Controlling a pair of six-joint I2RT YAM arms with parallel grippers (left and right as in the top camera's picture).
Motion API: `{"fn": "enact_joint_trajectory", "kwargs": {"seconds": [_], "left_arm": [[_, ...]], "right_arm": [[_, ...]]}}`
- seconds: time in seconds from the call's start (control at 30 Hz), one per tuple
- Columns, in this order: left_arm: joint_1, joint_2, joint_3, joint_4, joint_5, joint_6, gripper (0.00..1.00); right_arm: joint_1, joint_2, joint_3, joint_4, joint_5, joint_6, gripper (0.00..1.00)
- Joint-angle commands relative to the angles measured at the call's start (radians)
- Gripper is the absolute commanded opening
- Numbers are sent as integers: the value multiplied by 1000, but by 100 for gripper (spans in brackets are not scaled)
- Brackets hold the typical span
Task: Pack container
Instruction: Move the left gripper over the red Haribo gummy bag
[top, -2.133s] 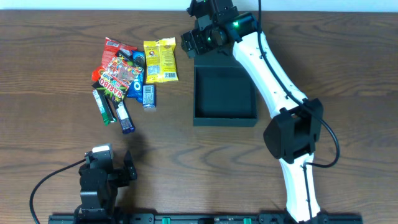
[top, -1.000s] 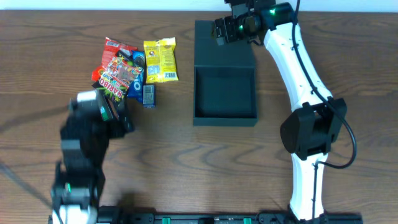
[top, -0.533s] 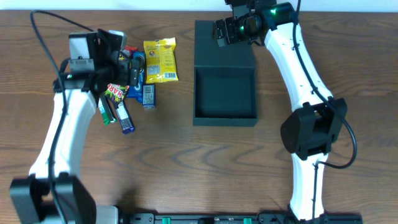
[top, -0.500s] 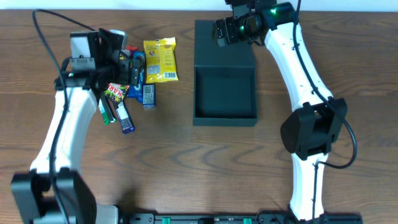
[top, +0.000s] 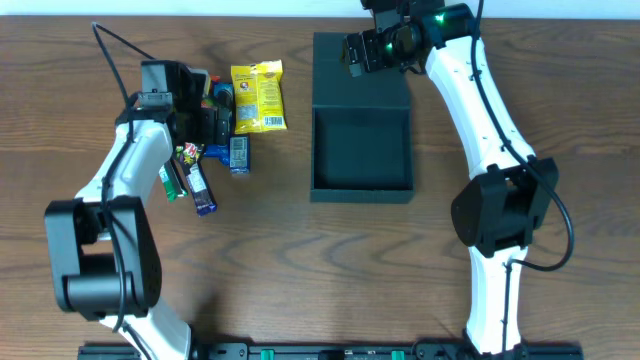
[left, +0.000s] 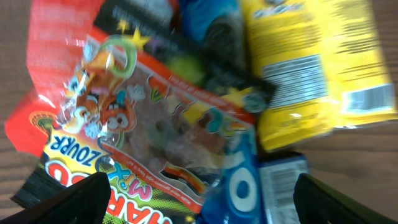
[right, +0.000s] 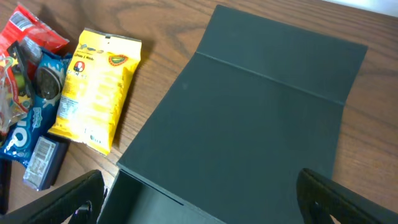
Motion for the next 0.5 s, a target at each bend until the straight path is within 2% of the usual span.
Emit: {"fn": "enact_joint_trajectory", "kwargs": {"seconds": [0.0, 0.13, 0.37, 0.47], "left_arm": [[7, 36, 20, 37, -71, -74, 97], [7, 52, 20, 95, -91, -123, 99], [7, 98, 20, 106, -90, -221, 100], [7, 119, 20, 108, -89, -259, 89]], "right_arm": [[-9, -34, 2, -1, -7, 6, 98], [-9, -34, 2, -5, -7, 6, 98], [-9, -34, 2, -4, -7, 7, 98], [-9, -34, 2, -4, -7, 6, 98]]}}
